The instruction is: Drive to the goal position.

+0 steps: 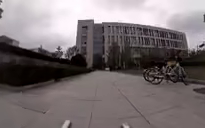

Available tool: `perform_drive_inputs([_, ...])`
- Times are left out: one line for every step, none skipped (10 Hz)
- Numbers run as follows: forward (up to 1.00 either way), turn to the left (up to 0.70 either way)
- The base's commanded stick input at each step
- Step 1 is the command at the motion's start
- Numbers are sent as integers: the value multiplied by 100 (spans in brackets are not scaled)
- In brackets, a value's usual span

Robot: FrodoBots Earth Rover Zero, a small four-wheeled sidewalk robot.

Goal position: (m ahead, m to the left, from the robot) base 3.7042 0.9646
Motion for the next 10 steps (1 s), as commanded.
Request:
perform_drive_inputs([100, -6])
perform_drive_inputs([100, -22])
perform_drive_inputs([100, -22])
perform_drive_inputs([100, -11])
perform_drive_inputs([100, 0])
perform_drive_inputs([100, -25])
perform_drive_inputs([100, -3])
perform_drive_inputs([100, 0])
perform_drive_inputs([100, 0])
perform_drive_inputs([100, -4])
